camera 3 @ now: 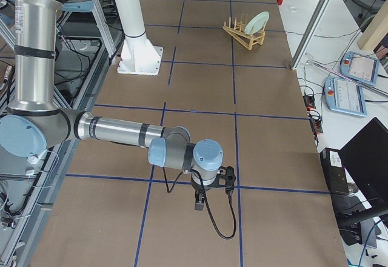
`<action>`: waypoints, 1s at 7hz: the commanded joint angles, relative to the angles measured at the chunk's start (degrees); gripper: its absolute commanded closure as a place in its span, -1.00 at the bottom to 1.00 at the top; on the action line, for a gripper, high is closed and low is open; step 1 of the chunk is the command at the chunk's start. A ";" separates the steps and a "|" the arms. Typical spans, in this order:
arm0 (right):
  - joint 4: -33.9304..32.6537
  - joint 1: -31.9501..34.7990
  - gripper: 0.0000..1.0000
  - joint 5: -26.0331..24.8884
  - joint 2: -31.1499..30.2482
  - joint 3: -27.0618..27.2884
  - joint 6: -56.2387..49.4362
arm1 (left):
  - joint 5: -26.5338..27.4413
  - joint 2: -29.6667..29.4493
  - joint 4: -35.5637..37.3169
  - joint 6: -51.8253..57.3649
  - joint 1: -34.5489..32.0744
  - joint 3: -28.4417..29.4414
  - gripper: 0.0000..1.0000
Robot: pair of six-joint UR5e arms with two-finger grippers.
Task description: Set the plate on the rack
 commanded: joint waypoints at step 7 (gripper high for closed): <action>0.00 0.00 -1.00 0.00 0.00 0.00 0.00 | -4.17 29.01 33.04 75.61 -21.84 -3.98 -1.00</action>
